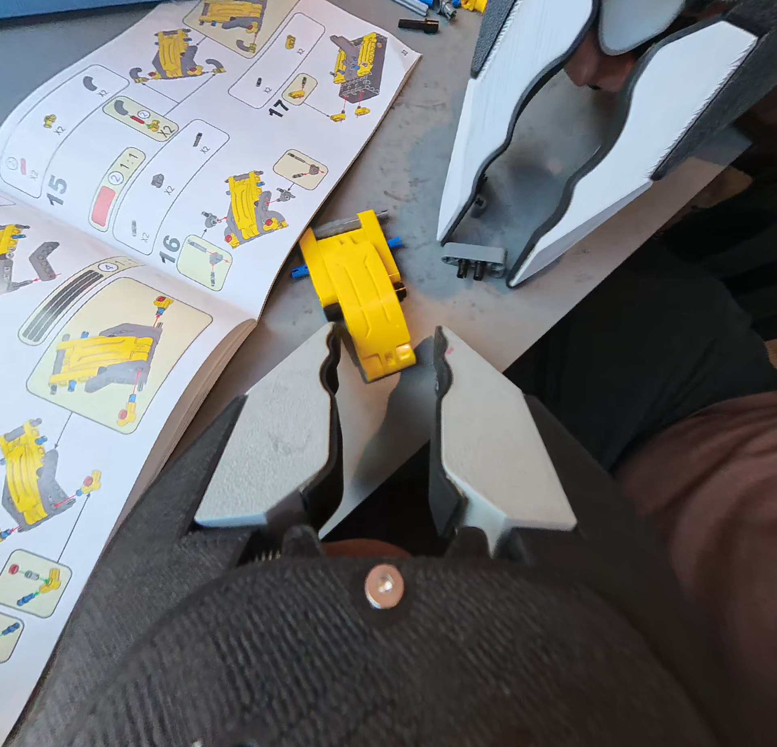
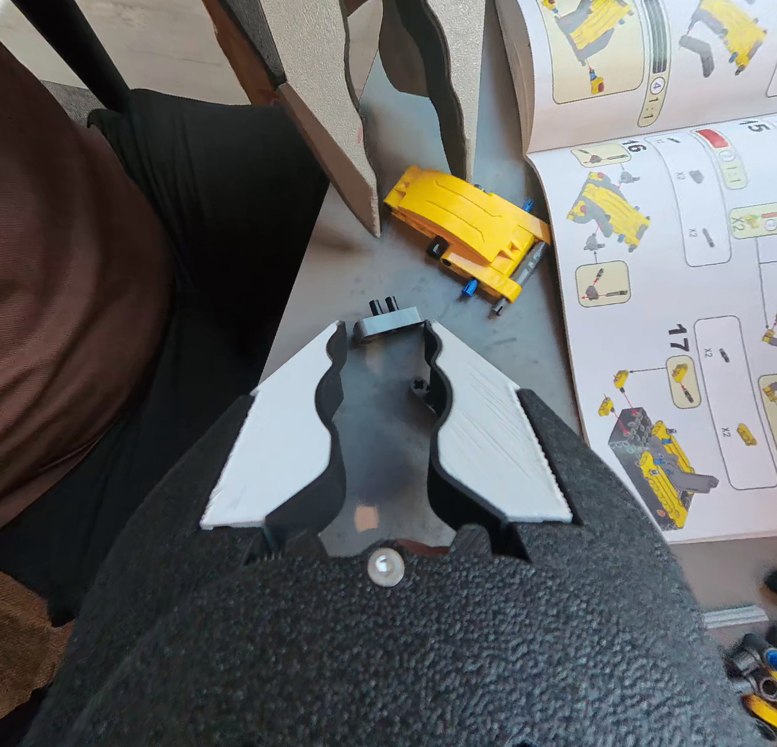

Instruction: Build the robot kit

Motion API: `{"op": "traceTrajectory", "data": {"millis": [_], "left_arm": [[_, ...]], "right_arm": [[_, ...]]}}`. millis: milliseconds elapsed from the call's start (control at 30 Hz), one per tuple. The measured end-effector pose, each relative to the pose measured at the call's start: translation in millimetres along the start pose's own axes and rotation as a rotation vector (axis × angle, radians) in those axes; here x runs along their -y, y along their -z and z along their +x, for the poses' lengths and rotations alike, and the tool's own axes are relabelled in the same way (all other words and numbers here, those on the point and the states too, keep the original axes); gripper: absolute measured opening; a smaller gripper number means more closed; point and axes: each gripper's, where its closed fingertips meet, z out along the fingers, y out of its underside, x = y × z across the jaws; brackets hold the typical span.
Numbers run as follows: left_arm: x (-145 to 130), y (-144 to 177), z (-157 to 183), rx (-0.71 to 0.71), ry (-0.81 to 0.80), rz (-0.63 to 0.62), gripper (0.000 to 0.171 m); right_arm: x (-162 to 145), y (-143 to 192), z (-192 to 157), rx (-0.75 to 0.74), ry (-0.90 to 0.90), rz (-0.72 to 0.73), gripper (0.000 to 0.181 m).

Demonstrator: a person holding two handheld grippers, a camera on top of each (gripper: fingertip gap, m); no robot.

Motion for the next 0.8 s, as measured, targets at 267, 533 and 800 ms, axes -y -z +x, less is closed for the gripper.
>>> {"op": "traceTrajectory", "data": {"millis": [267, 533, 800], "left_arm": [[1.1, -1.9, -5.0, 0.026, 0.001, -0.029, 0.028], [-5.4, 4.3, 7.9, -0.004, 0.036, -0.053, 0.043], [7.8, 24.9, 12.0, -0.036, -0.111, -0.017, 0.038]], "right_arm": [[1.9, 2.8, 3.4, 0.012, -0.004, 0.065, 0.034], [7.1, -4.0, 4.7, -0.011, 0.008, 0.066, 0.033], [17.5, -2.6, 7.1, -0.047, -0.025, 0.12, 0.033]]}}
